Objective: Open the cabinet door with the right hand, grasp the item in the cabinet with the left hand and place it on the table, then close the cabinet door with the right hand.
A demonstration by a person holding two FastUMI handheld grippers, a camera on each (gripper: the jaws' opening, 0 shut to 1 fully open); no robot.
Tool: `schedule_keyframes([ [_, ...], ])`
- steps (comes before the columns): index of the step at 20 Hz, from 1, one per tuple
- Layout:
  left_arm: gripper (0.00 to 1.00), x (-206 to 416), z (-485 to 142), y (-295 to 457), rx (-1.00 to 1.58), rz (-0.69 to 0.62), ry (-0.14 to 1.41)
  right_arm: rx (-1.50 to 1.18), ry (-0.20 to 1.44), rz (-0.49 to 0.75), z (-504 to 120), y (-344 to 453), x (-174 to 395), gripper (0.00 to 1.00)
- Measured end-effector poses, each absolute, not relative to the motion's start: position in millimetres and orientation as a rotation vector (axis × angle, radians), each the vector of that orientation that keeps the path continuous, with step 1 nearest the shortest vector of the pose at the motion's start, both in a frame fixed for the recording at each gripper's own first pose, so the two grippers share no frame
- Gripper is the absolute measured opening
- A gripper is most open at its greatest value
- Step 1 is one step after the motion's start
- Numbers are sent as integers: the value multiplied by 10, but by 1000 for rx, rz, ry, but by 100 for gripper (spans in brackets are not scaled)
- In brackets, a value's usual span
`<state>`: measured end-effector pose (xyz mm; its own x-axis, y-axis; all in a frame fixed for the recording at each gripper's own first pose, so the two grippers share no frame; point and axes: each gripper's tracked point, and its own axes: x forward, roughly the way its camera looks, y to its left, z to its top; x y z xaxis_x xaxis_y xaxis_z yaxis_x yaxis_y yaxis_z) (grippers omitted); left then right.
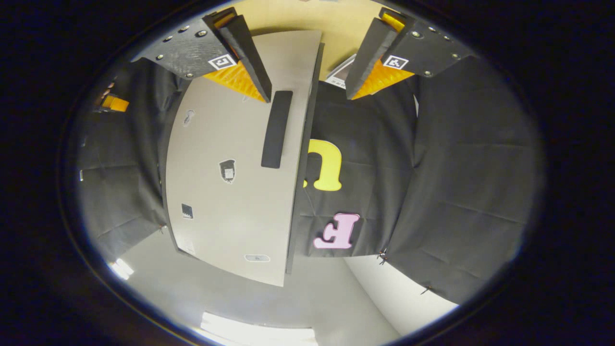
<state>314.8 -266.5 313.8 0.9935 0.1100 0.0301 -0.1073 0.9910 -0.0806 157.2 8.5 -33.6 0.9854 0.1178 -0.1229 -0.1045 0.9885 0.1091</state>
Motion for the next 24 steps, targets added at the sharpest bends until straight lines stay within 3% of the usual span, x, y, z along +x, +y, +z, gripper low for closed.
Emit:
schedule_keyframes([
  [11, 94, 3240, 2995, -3252, -1, 24, -11, 152, 162, 152, -723, 254, 1230, 96],
  [14, 91, 3320, 2826, -3201, 28, -3, 24, 150, 164, 136, -780, 395, 1170, 96],
  [16, 95, 3392, 2783, -3141, 61, -26, 37, 161, 170, 129, -782, 530, 1143, 96],
  [18, 92, 3434, 2764, -3013, 107, -30, 42, 162, 176, 144, -773, 740, 1131, 96],
  [24, 95, 3552, 2514, -2794, 80, -108, 46, 78, 153, 139, -794, 1219, 1017, 96],
])
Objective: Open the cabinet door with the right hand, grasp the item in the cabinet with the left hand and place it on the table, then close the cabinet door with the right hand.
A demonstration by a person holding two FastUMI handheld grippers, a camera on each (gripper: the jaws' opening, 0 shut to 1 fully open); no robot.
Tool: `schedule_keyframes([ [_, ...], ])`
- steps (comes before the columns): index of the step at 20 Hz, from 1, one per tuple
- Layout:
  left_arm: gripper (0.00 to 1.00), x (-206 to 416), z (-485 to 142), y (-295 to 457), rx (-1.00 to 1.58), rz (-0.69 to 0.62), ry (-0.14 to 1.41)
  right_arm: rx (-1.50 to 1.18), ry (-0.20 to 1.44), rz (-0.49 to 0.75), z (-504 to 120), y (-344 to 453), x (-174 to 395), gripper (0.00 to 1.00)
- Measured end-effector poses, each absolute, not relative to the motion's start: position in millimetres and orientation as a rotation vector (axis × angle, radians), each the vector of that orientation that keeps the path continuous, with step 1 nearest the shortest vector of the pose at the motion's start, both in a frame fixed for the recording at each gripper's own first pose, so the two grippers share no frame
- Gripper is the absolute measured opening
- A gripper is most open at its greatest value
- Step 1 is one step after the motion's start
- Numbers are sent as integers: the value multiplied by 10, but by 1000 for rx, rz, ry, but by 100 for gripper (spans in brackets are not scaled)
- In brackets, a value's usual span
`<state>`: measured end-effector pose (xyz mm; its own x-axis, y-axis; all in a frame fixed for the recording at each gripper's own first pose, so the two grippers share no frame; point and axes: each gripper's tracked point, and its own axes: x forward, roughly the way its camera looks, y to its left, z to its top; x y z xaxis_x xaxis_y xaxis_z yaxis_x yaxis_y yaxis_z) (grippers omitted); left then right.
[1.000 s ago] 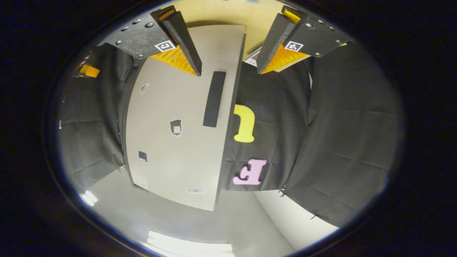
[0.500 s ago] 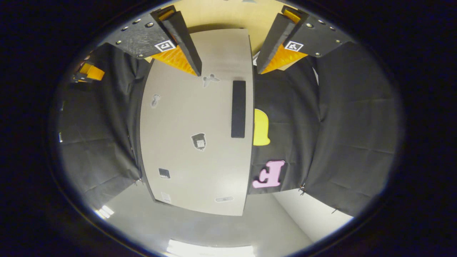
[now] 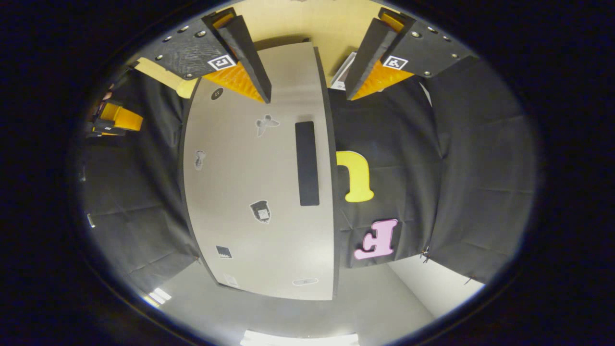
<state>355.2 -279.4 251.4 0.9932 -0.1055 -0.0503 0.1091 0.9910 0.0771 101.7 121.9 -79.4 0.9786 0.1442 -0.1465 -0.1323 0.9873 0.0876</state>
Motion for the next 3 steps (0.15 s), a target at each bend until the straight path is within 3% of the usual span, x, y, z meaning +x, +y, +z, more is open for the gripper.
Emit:
schedule_keyframes([
  [2, 92, 3558, 2345, -2708, 38, -135, 78, 58, 167, 125, -836, 1305, 958, 97],
  [3, 94, 3567, 2279, -2656, 29, -146, 89, 58, 173, 118, -841, 1357, 945, 90],
])
